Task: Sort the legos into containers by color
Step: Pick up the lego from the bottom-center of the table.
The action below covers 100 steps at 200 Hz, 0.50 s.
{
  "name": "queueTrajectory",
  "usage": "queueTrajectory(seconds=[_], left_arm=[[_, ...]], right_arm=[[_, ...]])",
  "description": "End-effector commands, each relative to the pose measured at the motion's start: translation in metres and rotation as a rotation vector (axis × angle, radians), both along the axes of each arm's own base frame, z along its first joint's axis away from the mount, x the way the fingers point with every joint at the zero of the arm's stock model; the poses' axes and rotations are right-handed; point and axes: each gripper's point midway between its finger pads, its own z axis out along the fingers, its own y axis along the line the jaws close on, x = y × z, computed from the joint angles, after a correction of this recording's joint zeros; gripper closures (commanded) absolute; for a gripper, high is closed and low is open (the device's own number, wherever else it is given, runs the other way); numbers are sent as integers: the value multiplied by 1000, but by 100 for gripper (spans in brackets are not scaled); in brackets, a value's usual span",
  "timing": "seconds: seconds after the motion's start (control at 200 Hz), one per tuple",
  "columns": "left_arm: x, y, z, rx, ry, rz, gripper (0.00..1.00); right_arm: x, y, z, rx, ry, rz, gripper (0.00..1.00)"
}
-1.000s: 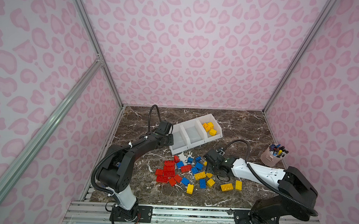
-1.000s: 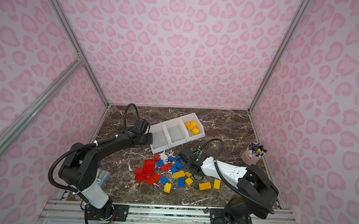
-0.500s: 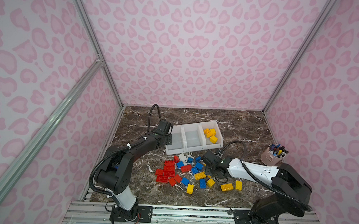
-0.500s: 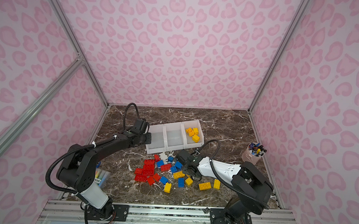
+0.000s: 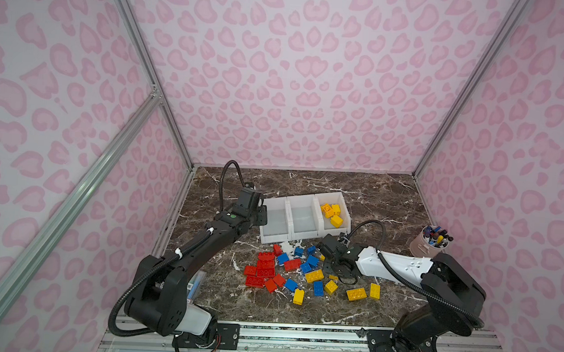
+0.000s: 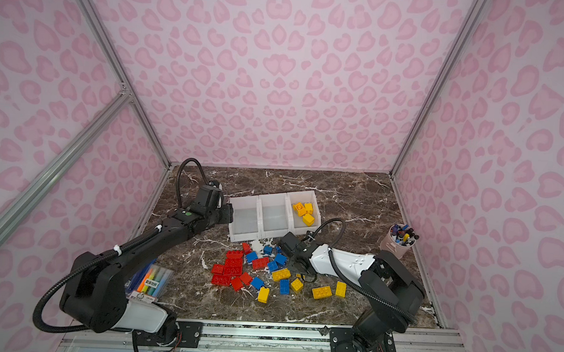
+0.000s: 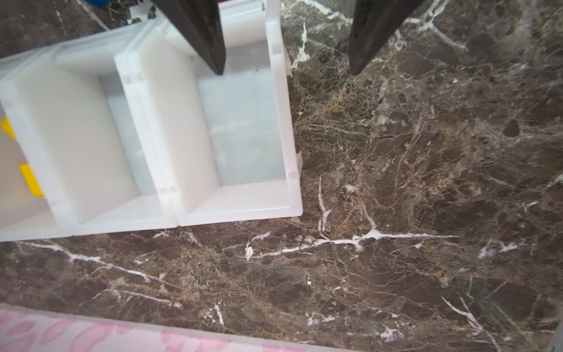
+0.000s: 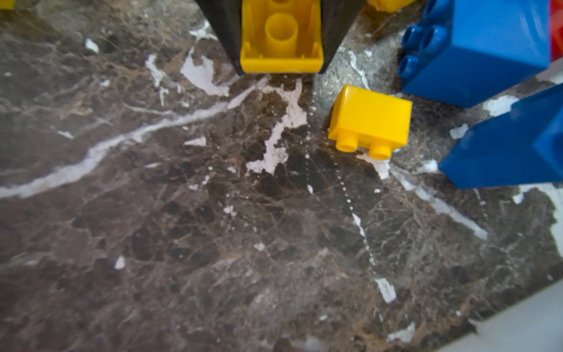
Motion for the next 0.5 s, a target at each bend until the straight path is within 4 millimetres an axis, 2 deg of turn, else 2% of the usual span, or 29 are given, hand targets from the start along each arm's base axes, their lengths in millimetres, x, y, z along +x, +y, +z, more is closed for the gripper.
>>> queueTrajectory(seconds=[0.0,0.12,0.215,0.38,0.495], left_arm=[[-13,9,8,-18,-12,38,33],[-28,17,20,-35,-38,55,33],[-38,22,33,-51,-68,67,31],[-52,24,52,-100,-113,54,27],[-61,24,52,-122,-101,49,25]], right_arm=[[3,-11,4,-42,-15,11,73],[10,-18,12,-45,-27,15,76],[26,-24,32,-49,-61,32,76],[78,-28,73,-35,-135,83,76],[116,-27,84,-42,-157,123,76]])
